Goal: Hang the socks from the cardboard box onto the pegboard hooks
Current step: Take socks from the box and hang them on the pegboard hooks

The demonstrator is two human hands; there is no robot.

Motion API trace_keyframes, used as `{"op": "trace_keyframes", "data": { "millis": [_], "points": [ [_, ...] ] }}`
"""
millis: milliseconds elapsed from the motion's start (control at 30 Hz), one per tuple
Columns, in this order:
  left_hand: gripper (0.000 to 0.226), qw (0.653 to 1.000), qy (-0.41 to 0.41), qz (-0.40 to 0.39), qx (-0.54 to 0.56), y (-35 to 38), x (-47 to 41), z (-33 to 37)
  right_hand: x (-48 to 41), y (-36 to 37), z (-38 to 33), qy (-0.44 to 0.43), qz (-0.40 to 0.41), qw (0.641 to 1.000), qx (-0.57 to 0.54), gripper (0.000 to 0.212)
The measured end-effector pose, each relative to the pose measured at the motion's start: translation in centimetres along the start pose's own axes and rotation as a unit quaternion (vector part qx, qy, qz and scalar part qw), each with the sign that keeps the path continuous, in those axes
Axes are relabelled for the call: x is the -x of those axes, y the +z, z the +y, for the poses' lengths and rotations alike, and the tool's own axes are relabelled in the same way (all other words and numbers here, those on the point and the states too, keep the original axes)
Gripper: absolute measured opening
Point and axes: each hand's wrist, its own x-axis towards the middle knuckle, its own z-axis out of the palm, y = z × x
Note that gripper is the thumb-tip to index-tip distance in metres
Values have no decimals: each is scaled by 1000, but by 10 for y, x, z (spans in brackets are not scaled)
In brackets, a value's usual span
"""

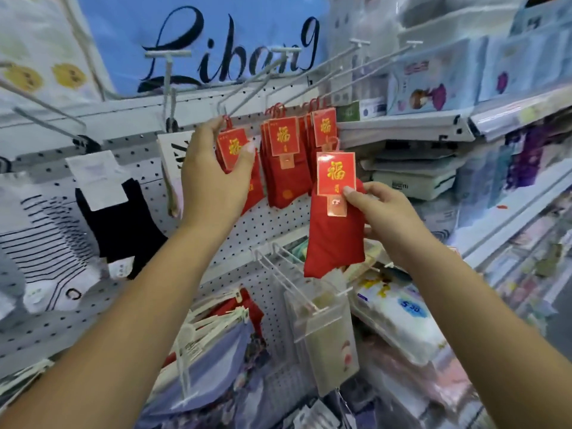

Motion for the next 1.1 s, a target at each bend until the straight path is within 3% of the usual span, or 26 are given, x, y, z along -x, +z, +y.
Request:
{"op": "trace_keyframes", "data": {
  "millis": [167,333,500,800,1100],
  "points": [
    [62,1000,19,2,-14,26,-12,11,-31,-10,1,-16,-25,1000,-1,25],
    [53,999,30,41,-21,49,-20,24,-64,-24,8,-34,-71,996,37,22],
    [46,994,21,85,-61,56,-23,27,-103,-36,20,-78,-42,989,120,18],
    [38,992,-12,114,-53,65,-18,32,-149,1,-12,-174,-111,975,85,17],
    [45,989,-39,124,-66,70,-15,36,-173,24,-17,-148,-146,977,43,24]
  ]
}}
